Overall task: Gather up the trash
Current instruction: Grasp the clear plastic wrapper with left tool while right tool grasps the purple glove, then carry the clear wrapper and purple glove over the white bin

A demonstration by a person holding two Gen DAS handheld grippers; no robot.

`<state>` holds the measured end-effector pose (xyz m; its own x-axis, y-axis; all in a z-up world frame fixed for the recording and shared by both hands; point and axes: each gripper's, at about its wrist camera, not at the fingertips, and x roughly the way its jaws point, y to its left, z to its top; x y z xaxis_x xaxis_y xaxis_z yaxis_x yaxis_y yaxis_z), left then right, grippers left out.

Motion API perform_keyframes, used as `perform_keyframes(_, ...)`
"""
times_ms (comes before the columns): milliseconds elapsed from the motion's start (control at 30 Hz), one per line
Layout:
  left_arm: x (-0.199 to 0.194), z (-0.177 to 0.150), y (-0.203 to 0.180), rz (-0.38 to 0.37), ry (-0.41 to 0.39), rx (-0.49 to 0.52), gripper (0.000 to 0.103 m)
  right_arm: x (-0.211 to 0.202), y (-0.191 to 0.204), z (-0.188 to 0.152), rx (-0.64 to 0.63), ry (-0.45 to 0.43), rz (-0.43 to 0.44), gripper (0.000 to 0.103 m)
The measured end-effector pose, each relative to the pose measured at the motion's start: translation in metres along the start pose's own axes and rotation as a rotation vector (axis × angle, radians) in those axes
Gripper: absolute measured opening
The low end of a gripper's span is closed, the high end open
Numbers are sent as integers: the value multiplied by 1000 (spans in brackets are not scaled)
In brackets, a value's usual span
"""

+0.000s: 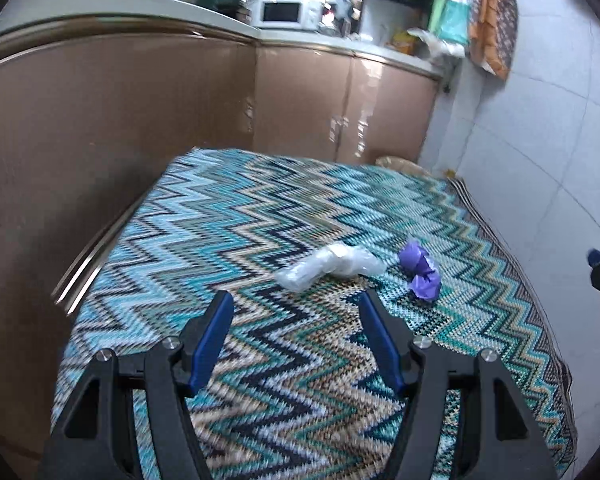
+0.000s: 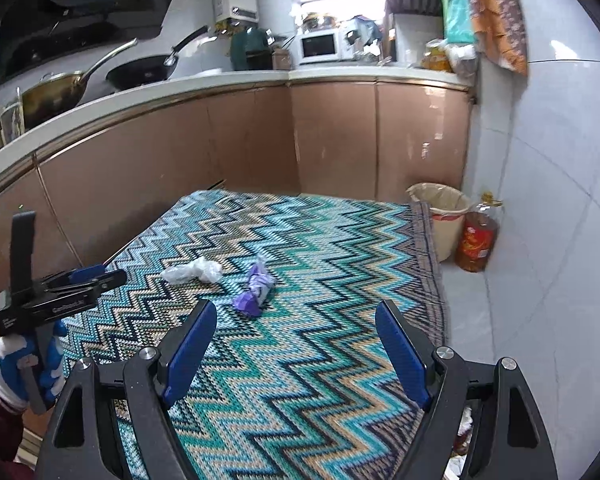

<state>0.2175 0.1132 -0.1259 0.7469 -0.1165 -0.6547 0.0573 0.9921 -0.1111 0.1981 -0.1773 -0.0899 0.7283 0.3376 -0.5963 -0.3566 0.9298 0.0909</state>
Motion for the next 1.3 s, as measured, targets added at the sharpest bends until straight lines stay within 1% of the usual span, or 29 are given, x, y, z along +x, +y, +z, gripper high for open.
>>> perform_keyframes(67, 13, 5, -1, -21, 17, 24, 63, 15, 3, 3, -5, 21, 26, 80)
perform_keyframes(200, 51, 19, -6, -97, 60, 114, 63, 52, 6, 10, -9, 69, 72, 80)
perform_keyframes(267, 70, 24, -7, -119, 84, 152, 63, 68, 6, 13, -8, 91, 94, 75)
perform_keyframes(400, 102, 29, -7, -144, 129, 188, 63, 101, 7, 17, -9, 134, 129, 71)
perform_keyframes(467, 110, 29, -5, -149, 139, 191, 62, 116, 9, 19, -14, 152, 146, 70)
perform_keyframes(533, 115, 27, -4, -160, 145, 193, 54, 132, 12, 19, -19, 169, 161, 69)
perform_keyframes(600, 122, 23, -3, -175, 158, 193, 49, 150, 15, 19, -22, 191, 182, 69)
perform_keyframes(633, 125, 21, -3, -182, 167, 191, 44, 157, 15, 19, -21, 200, 188, 68)
perform_keyframes(700, 127, 19, -2, -209, 179, 184, 39, 171, 17, 18, -17, 217, 198, 67)
perform_keyframes(767, 127, 19, -1, -225, 174, 180, 36, 182, 17, 17, -12, 232, 204, 63)
perform_keyframes(800, 129, 18, -1, -232, 182, 176, 31, 187, 17, 16, -9, 241, 208, 62)
perform_keyframes(833, 129, 18, 0, -236, 187, 171, 27, 191, 16, 15, -5, 247, 211, 60)
perform_keyframes(900, 130, 18, 1, -242, 186, 162, 24, 199, 16, 13, 2, 262, 217, 56)
perform_keyframes(1000, 131, 18, 6, -248, 186, 136, 20, 207, 17, 9, 8, 283, 223, 45)
perform_keyframes(1067, 129, 18, 9, -252, 186, 122, 19, 211, 18, 7, 8, 295, 227, 33)
perform_keyframes(1133, 128, 18, 10, -245, 186, 113, 18, 210, 17, 6, 7, 294, 226, 31)
perform_keyframes(1200, 127, 18, 8, -230, 182, 124, 18, 206, 17, 7, 13, 286, 229, 30)
perform_keyframes(1300, 123, 17, 5, -204, 173, 142, 17, 189, 21, 7, 2, 264, 243, 30)
